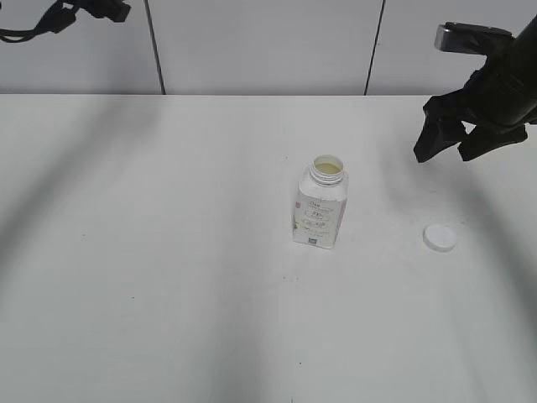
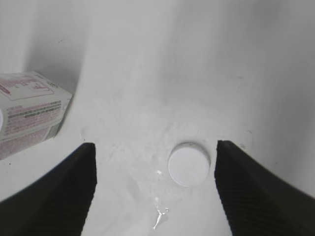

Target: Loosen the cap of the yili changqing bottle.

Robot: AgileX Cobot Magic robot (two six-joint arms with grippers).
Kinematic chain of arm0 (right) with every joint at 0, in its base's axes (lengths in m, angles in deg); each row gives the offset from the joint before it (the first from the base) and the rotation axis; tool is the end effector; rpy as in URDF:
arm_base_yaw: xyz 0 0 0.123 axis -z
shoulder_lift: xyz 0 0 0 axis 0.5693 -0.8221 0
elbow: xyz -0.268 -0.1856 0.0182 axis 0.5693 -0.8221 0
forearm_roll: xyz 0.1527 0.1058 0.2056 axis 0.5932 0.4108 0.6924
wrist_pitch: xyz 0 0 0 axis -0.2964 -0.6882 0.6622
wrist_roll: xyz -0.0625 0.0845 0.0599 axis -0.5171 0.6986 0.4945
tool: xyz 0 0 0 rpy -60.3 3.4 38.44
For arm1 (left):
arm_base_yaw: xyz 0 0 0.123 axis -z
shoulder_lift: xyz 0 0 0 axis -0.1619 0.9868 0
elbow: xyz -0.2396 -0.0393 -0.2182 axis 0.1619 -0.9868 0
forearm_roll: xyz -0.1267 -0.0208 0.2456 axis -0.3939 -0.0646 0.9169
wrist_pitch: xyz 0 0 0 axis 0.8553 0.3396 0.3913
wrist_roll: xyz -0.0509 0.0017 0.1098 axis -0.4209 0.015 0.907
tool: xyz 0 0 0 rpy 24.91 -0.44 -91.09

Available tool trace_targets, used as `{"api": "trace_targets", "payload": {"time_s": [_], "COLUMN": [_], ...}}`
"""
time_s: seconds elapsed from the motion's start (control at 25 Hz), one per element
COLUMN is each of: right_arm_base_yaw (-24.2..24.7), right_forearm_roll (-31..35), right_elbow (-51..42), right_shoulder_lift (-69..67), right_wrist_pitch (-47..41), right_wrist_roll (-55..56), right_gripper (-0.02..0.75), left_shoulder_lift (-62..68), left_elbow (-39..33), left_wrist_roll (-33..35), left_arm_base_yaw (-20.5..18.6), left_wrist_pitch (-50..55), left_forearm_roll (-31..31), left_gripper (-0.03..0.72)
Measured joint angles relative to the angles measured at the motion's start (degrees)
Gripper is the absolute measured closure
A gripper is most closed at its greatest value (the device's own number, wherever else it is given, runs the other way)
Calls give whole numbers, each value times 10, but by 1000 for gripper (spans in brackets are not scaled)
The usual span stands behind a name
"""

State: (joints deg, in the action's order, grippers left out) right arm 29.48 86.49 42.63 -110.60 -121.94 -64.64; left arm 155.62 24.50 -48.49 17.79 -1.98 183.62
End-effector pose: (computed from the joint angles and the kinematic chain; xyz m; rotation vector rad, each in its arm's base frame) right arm 0.4210 0.0705 0.2149 -0.3675 2.7973 0.3698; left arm 0.5064 -0.0894 0.3173 0.7940 1.7396 0.2140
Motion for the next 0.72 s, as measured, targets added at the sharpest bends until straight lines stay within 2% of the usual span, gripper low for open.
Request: {"api": "trace_targets", "payload": {"time_s": [0.2, 0.32, 0.4, 0.56, 0.64, 0.72], "right_arm_base_yaw": [0, 0, 0, 0, 0, 0], "right_forearm_roll": [0, 0, 0, 0, -1, -9], "right_elbow": [1, 1, 1, 1, 1, 1], "right_shoulder_lift": [2, 5, 6, 7, 9, 12], "right_wrist_pitch": [-10, -13, -14, -14, -14, -18], "right_wrist_roll": [0, 0, 0, 0, 0, 0], "right_gripper": [152, 152, 152, 152, 152, 152], "left_shoulder_lift": [0, 0, 0, 0, 0, -2], "left_elbow": [-1, -1, -1, -1, -1, -1], "left_wrist_roll": [-5, 36, 131, 372, 461, 540], "left_arm_base_yaw": [0, -4, -8, -15, -19, -21], "left_wrist_pitch": [150, 250, 301, 368, 401, 436], "left_forearm_roll": [-48, -129, -239, -490, -605, -693], "left_gripper": [218, 218, 218, 218, 218, 218]}}
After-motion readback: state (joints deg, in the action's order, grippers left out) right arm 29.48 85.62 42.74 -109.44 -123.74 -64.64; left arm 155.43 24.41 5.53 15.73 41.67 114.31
